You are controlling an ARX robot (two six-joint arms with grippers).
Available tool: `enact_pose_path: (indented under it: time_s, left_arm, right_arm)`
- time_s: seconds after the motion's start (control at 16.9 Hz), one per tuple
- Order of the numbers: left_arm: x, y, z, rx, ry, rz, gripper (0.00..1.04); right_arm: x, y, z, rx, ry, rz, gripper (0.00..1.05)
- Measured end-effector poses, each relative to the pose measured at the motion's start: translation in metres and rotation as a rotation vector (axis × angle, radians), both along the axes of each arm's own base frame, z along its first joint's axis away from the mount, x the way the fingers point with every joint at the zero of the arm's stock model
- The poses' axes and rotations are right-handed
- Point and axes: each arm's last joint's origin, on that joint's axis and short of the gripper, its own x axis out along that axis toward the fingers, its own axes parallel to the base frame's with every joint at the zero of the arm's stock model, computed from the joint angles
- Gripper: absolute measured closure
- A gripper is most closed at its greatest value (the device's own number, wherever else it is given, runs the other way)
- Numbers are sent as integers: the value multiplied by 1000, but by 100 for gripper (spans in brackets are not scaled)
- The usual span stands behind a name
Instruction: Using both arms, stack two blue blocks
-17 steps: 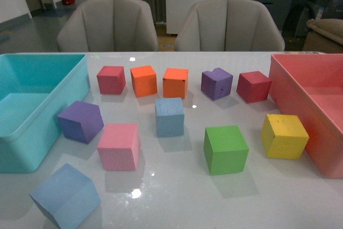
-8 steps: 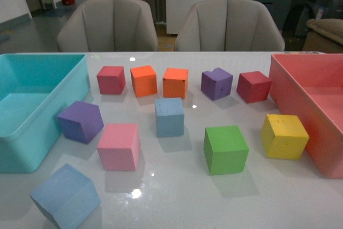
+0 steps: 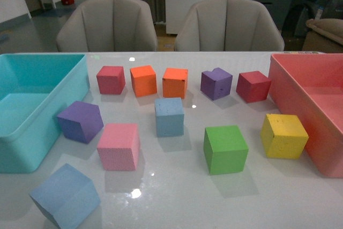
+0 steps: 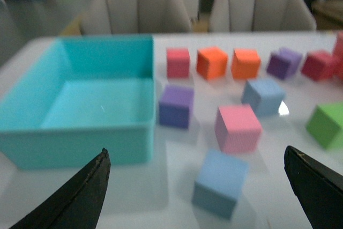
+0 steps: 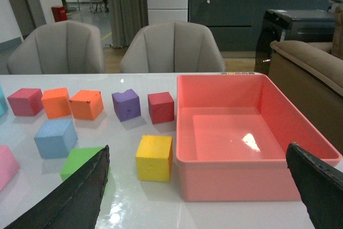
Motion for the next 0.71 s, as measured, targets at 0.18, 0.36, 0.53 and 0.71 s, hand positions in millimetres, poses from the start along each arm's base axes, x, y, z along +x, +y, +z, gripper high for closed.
enact_pose_path:
  time_s: [0.18, 0.36, 0.53, 0.71]
  left_arm:
    - [6, -6, 4, -30, 147, -145, 7]
    - [14, -9, 10, -20, 107, -152, 7]
    - [40, -19, 7, -6, 109, -223, 7]
    - [91, -31, -5, 28, 111, -314, 7]
  right_arm:
    - [0, 0, 0, -1, 0, 0, 6]
    - [0, 0, 0, -1, 0, 0, 6]
    - [0, 0, 0, -2, 0, 0, 6]
    - [0, 0, 0, -2, 0, 0, 6]
